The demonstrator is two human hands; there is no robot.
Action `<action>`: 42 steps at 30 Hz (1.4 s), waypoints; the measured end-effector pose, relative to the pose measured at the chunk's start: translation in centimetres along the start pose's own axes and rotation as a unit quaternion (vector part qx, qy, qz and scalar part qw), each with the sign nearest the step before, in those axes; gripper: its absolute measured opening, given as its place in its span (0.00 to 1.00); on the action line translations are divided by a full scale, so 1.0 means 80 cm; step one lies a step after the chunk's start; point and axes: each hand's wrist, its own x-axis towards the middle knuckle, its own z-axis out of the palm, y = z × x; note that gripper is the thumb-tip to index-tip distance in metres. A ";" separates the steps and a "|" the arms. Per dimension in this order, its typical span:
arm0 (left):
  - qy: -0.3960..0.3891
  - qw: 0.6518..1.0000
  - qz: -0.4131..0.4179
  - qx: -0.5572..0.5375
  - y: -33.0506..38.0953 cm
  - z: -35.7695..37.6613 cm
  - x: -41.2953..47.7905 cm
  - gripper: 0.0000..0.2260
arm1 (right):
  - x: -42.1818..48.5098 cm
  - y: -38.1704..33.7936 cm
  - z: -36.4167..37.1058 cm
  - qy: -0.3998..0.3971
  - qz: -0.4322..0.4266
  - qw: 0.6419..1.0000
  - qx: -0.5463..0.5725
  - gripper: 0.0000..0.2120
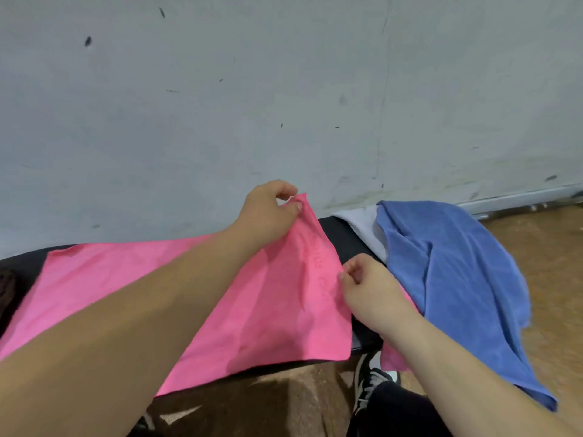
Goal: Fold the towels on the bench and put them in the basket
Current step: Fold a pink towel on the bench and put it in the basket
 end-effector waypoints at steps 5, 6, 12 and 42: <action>-0.094 0.991 0.040 0.087 -0.035 0.021 -0.033 0.28 | -0.005 0.000 -0.004 0.024 -0.084 0.992 -0.092 0.04; -0.098 0.986 0.061 0.122 -0.043 0.017 -0.044 0.28 | -0.008 -0.003 0.000 0.008 -0.117 0.989 -0.090 0.03; -0.221 0.897 -0.010 0.383 -0.106 -0.028 -0.131 0.39 | -0.036 -0.018 0.038 -0.138 -0.269 0.931 -0.204 0.17; -0.160 0.908 0.014 0.388 -0.175 -0.055 -0.206 0.36 | -0.022 -0.027 0.025 -0.157 -0.230 0.929 -0.243 0.12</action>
